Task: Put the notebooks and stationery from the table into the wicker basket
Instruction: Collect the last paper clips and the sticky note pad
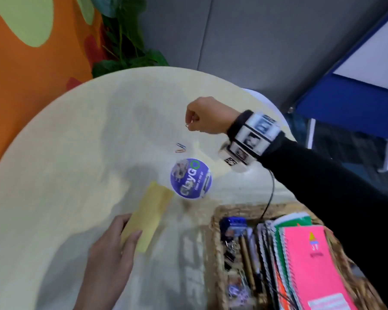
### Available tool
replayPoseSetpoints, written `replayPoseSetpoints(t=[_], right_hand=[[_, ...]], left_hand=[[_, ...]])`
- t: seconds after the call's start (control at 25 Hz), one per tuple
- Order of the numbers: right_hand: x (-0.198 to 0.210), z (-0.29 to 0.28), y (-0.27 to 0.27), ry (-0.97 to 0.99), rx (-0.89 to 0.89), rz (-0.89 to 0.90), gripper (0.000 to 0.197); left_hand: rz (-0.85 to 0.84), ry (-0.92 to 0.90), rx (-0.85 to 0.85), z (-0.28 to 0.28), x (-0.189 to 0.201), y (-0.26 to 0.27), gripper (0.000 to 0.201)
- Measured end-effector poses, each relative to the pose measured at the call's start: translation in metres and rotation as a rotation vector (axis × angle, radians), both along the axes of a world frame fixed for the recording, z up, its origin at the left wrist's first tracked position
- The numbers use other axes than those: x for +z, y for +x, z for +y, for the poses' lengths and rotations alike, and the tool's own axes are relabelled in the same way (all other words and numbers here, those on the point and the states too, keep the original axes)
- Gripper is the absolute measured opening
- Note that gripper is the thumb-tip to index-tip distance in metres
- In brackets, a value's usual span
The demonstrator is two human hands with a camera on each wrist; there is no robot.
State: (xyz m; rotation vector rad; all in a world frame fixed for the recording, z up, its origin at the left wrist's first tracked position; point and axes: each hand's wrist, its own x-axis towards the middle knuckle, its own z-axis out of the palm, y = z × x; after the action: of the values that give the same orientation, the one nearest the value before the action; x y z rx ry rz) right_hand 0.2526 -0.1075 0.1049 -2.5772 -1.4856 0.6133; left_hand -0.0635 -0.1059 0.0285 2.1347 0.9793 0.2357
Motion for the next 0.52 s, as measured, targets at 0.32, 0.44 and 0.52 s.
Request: replayPoseSetpoints(t=[0.32, 0.44, 0.52], right_hand=[[-0.009, -0.232, -0.139, -0.167, 0.127, 0.323, 0.007], [-0.061, -0.256, -0.178, -0.303, 0.047, 0.304, 0.014], [-0.076, -0.251, -0.183, -0.322, 0.056, 0.244, 0.017]], left_hand=[[-0.148, 0.11, -0.253, -0.047, 0.045, 0.051, 0.018], [-0.187, 0.2, -0.41, -0.068, 0.061, 0.064, 0.024], [-0.16, 0.262, -0.497, -0.08, 0.068, 0.071, 0.028]])
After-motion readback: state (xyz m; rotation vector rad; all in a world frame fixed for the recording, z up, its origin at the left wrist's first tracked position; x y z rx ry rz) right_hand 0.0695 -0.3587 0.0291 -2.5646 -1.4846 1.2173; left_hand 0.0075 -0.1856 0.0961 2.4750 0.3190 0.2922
